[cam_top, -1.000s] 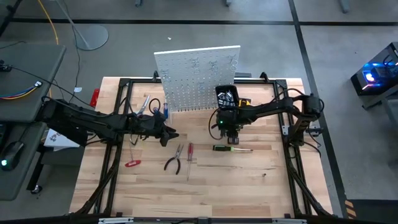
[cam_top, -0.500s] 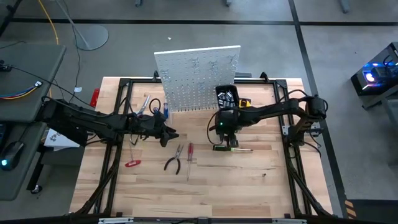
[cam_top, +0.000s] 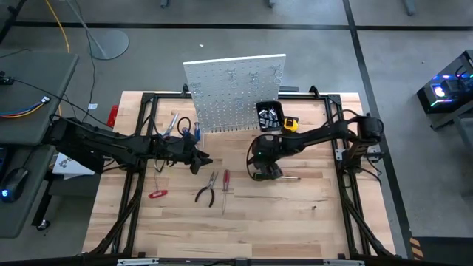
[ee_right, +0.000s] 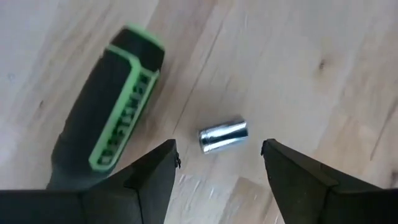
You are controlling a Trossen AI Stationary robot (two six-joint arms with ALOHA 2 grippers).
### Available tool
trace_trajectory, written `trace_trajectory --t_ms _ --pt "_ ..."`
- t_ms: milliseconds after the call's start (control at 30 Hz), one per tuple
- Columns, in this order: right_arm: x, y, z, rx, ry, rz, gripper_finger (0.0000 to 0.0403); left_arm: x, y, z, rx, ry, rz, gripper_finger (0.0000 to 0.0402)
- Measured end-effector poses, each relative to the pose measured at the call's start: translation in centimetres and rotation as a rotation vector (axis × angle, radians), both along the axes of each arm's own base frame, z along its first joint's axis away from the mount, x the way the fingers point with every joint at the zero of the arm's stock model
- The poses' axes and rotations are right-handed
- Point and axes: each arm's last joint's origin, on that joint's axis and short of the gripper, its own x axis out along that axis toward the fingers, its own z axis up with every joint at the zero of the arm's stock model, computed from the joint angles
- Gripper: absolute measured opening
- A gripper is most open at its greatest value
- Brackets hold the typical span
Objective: Hang tools onto peg board
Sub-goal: Put the silver socket into the black bin on the peg board
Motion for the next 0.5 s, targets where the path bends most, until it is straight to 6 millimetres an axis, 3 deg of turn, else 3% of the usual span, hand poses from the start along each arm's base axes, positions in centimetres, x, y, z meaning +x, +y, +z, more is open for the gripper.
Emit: trace_trajectory --t_ms 500 --pt "1.3 0.0 -1.7 0.028 -0.055 0.025 0.0232 0.0 0.0 0.0 -0.012 -0.002 0.016 0.0172"
